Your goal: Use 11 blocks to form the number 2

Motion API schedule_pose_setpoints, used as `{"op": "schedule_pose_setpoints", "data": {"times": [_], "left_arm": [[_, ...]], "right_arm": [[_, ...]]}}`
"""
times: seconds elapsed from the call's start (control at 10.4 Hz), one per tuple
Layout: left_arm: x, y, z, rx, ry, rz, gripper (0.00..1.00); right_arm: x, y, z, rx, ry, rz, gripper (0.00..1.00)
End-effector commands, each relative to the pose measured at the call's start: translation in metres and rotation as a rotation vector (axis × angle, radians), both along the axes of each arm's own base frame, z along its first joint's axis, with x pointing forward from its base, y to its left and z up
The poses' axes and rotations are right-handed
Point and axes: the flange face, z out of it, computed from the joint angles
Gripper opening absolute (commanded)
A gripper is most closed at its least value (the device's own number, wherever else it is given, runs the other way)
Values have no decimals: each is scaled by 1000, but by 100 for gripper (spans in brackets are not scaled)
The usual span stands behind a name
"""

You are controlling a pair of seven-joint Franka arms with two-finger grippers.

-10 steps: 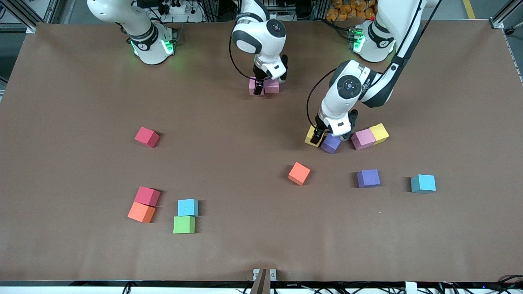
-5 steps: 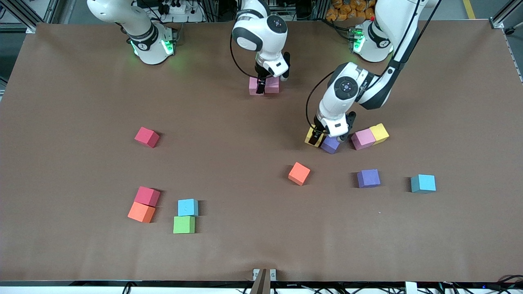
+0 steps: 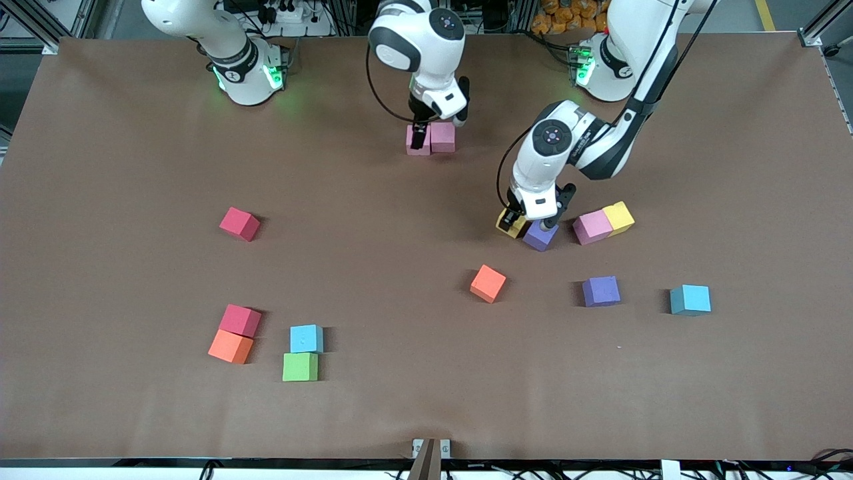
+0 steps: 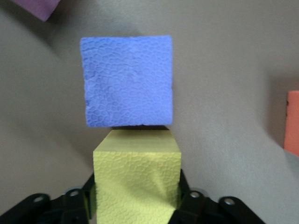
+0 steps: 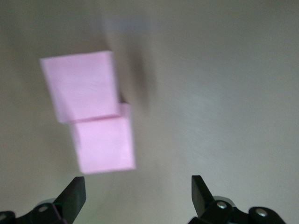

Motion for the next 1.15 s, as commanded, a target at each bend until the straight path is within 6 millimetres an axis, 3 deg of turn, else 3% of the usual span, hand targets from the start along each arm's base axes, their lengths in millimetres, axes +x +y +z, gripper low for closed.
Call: {"op": "schedule_pose_setpoints", "data": {"times": [0.0, 0.1, 0.29, 0.38, 0.58, 0.67, 0.77, 0.87, 1.06], "left_arm": [[-5, -11, 1, 9, -23, -92, 43], [-6, -13, 3, 10, -27, -154, 36], [-8, -23, 12, 10, -49, -325, 35], [-10, -27, 13, 15, -54, -441, 32], [-19, -38, 14, 22, -58, -592, 32], [-25, -51, 19, 16, -68, -674, 32], [-27, -56, 21, 16, -75, -745, 32], [-36, -68, 23, 16, -82, -851, 33], [-47, -77, 23, 24, -72, -992, 30]], "right_arm": [[80, -59, 29, 0, -48, -147, 100], [116, -87, 33, -3, -66, -225, 100], [192, -154, 44, 14, -94, -400, 100], [222, -182, 52, 31, -113, -472, 100], [268, -244, 47, 19, -121, -584, 100], [280, -272, 46, 16, -112, -632, 100], [283, -285, 50, 21, -102, -618, 100], [283, -296, 50, 25, -80, -573, 100], [272, -347, 39, 80, 14, -572, 100]]}}
